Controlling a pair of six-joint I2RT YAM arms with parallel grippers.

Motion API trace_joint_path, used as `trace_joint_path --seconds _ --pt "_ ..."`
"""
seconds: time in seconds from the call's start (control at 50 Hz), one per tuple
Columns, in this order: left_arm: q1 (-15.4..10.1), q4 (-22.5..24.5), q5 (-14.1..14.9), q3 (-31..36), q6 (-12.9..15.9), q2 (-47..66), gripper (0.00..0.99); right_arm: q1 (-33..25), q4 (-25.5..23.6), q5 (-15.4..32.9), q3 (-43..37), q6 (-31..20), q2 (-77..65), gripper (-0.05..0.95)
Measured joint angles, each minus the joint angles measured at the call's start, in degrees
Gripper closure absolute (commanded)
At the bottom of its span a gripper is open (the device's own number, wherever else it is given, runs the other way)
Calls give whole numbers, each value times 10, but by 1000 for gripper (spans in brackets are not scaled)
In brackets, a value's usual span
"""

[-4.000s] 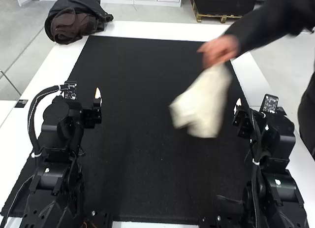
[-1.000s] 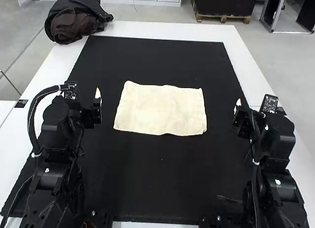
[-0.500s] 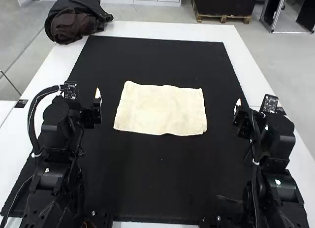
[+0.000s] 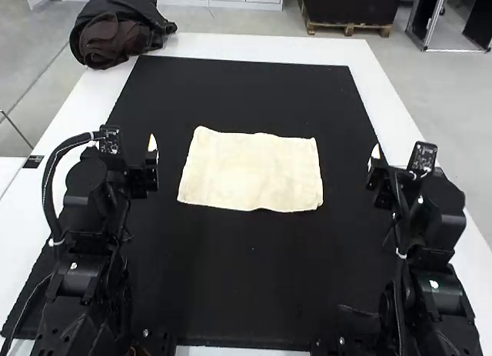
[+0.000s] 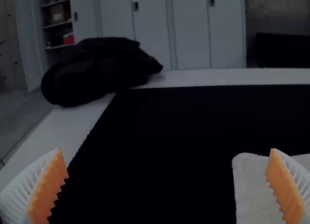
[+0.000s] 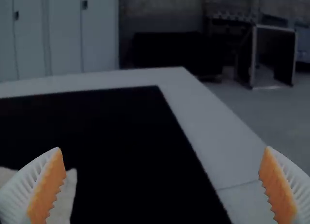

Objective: Fold the towel.

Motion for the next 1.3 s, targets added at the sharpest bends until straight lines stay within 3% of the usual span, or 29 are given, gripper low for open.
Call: trace_joint_path --seconds 0.3,0.46,0.62,0.78,1.06,1.3 --pt "0 105 0 0 30 0 39 7 26 -68 0 -208 0 -20" --pt "0 154 0 0 46 0 39 7 94 -99 0 -245 0 -20" --pt "0 134 1 19 51 2 41 5 77 -117 43 -214 15 -20" --pt "0 110 11 120 50 71 38 2 45 -125 174 -139 123 -18" --pt "-2 100 27 298 -4 369 38 -5 20 -129 336 -19 422 -13" --pt "-1 104 26 345 -15 602 38 -14 33 -147 361 53 648 -13"
